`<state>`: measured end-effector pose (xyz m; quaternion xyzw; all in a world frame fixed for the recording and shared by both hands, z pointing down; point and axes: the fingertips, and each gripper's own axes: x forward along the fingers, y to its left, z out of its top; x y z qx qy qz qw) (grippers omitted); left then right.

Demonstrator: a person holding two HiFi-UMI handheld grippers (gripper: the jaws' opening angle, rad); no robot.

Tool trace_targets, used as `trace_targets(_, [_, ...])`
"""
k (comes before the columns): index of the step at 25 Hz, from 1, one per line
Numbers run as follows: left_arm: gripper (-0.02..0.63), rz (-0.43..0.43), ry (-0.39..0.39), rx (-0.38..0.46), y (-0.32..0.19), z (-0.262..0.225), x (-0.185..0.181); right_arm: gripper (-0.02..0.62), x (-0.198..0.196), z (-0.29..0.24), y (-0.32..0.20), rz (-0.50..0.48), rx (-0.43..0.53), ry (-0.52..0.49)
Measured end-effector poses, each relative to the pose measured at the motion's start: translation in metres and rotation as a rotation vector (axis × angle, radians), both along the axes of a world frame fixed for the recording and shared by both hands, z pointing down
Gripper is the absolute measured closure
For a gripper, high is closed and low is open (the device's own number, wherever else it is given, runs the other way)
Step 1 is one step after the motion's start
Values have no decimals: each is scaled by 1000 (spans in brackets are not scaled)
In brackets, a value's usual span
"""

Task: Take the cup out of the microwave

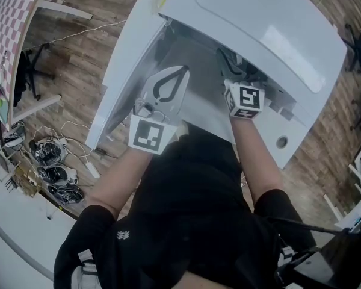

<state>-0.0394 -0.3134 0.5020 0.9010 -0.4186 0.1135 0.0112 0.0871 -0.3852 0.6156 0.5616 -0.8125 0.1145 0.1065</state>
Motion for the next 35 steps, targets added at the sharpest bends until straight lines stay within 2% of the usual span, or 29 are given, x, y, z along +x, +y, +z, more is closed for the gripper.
trace_targets(2, [600,11,-18,5,-2,3,1,209,-2,3,-4,2,2,-1])
trace_targets(10, [600,20,-11,-8,-10,7,2,166,-6,11,-23,16,6,-3])
trace_targets(14, [600,15,-19,-8,-12,8,-2,166,-5,21,-30,36,-18,20])
trace_targets(18, [600,-31,14,-21,-16,7,-15,166,-6,25,-33,42,-22,64])
trace_targets(21, [600,-44,7,-21,-18,6,-20,167,-7,28,-34,42,-35,92])
trace_targets(23, [600,-35,-10,-14,-17,4,-21,204,-6,27,-35,44,-43,93])
trace_targets(28, [600,-51,21,-11,-15,-2,-20,207,-5,25,-32,21,-54,85])
trace_targets(31, [600,-43,1,-2,-11,-2,-17,207,0,26,-29,19,-48,75])
trace_targets(35, [600,-63,24,8,-6,-10,-22,207,-2,17,-24,11,-39,68])
